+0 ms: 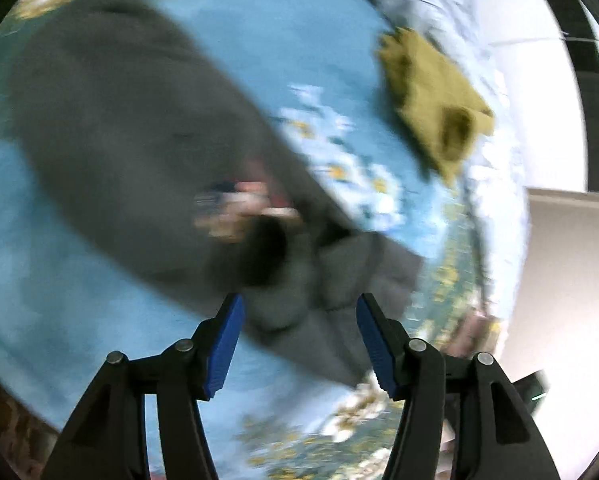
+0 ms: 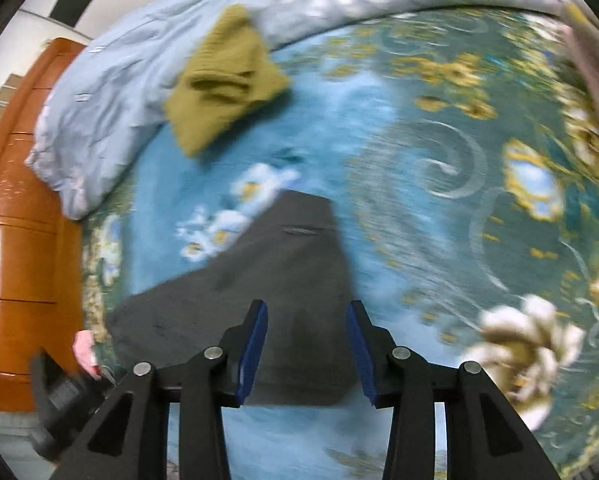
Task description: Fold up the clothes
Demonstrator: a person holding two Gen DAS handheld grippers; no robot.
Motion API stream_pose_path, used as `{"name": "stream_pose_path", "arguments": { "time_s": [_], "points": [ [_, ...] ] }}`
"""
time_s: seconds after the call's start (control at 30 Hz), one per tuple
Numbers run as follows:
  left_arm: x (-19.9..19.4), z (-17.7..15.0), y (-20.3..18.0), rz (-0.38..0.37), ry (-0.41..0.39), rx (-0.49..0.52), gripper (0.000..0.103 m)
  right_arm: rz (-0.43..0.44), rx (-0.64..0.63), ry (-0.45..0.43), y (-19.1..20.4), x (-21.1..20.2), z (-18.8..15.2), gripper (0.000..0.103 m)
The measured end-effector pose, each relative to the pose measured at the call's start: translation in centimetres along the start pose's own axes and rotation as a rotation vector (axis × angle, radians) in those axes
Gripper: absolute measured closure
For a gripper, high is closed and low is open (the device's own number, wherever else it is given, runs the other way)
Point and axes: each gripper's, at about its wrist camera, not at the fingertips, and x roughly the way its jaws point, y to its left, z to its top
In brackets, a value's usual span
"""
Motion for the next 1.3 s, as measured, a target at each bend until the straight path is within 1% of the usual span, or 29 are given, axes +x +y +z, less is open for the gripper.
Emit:
{"name": "stream_pose_path", "arguments": {
  "time_s": [0.03, 0.07, 0.13, 0.2, 0.33, 0.37, 0.4, 0.43, 0.47, 0.5, 0.53, 0.6, 0.67, 0.7, 0.77, 0.8, 0.83, 0.9, 0.97, 1.07, 1.1, 1.17, 1.2, 1.23, 1.3],
  "points": [
    [0.8, 0.3, -0.9, -0.010, 0.011, 0.011, 0.043, -0.011, 0.015, 0.004, -1.0, -0.1, -0.3, 0.059],
    [1.9, 0.6, -1.5, 0.005, 0.032, 0.015, 0.043, -0.022, 0.031, 0.008, -2.1, -0.2, -0.7, 0.059],
    [3.9, 1.1, -1.6, 0.077, 0.075, -0.002, 0.043, -0.037, 0.067, 0.011, -3.7, -0.3, -1.3, 0.059],
    [5.1, 1.3, -1.3, 0.131, 0.088, -0.021, 0.043, -0.048, 0.104, 0.012, -5.1, -0.5, -1.9, 0.059],
    [6.6, 1.5, -1.4, 0.160, 0.093, -0.029, 0.044, -0.064, 0.146, 0.002, -7.3, -1.3, -2.7, 0.059],
    [6.6, 1.5, -1.5, 0.151, 0.083, -0.030, 0.045, -0.067, 0.153, 0.000, -7.6, -1.4, -2.8, 0.059],
    [6.6, 1.5, -1.8, 0.146, 0.066, -0.028, 0.052, -0.069, 0.158, -0.001, -8.0, -1.5, -2.9, 0.059],
    [6.6, 1.4, -2.1, 0.142, 0.047, -0.025, 0.077, -0.069, 0.163, -0.002, -8.2, -1.6, -3.0, 0.059],
    [6.4, 1.3, -2.5, 0.141, 0.037, -0.012, 0.089, -0.069, 0.165, -0.002, -8.3, -1.6, -2.9, 0.059],
    [6.3, 1.2, -2.9, 0.141, 0.030, 0.003, 0.096, -0.068, 0.164, -0.003, -8.3, -1.7, -2.9, 0.059],
    [5.9, 0.9, -3.4, 0.128, 0.019, 0.027, 0.096, -0.068, 0.164, -0.003, -8.3, -1.7, -2.8, 0.059],
    [4.4, 0.4, -4.5, 0.065, -0.007, 0.084, 0.096, -0.066, 0.161, -0.002, -8.3, -1.7, -2.7, 0.059],
    [2.1, -0.4, -5.1, -0.043, -0.033, 0.120, 0.096, -0.062, 0.153, 0.004, -7.9, -1.5, -2.5, 0.059],
    [1.0, -0.9, -5.0, -0.082, -0.046, 0.135, 0.097, -0.055, 0.146, 0.007, -7.5, -1.3, -2.4, 0.059],
    [-1.2, -1.7, -3.9, -0.105, -0.068, 0.156, 0.098, -0.035, 0.129, 0.010, -6.5, -0.9, -2.2, 0.059],
    [-1.8, -2.0, -3.1, -0.096, -0.075, 0.159, 0.098, -0.026, 0.121, 0.012, -6.1, -0.7, -2.1, 0.059],
    [-1.8, -2.2, -1.8, -0.077, -0.067, 0.137, 0.098, -0.016, 0.113, 0.014, -5.6, -0.5, -2.0, 0.059],
    [-1.4, -2.5, 0.9, -0.036, -0.044, 0.081, 0.098, 0.004, 0.091, 0.021, -4.5, 0.0, -1.8, 0.059],
    [0.0, -2.4, 4.0, 0.013, -0.029, -0.008, 0.098, 0.025, 0.060, 0.037, -2.9, 0.7, -1.8, 0.059],
    [1.8, -2.3, 6.6, 0.035, -0.006, -0.110, 0.095, 0.077, 0.001, 0.064, -0.3, 1.8, -2.0, 0.059],
    [2.0, -2.3, 6.8, 0.031, -0.001, -0.129, 0.094, 0.092, -0.023, 0.075, 0.6, 2.3, -2.2, 0.059],
    [2.1, -2.2, 6.9, 0.030, 0.000, -0.143, 0.080, 0.108, -0.057, 0.109, 1.8, 3.6, -2.6, 0.059],
    [2.1, -2.2, 6.8, 0.037, -0.006, -0.138, 0.070, 0.105, -0.073, 0.130, 2.3, 4.5, -2.9, 0.059],
    [2.0, -2.2, 6.6, 0.044, -0.013, -0.133, 0.062, 0.091, -0.083, 0.150, 2.6, 5.3, -3.2, 0.059],
    [1.8, -2.0, 6.6, 0.057, -0.023, -0.122, 0.056, 0.062, -0.096, 0.178, 2.9, 6.6, -3.6, 0.059]
  ]
}}
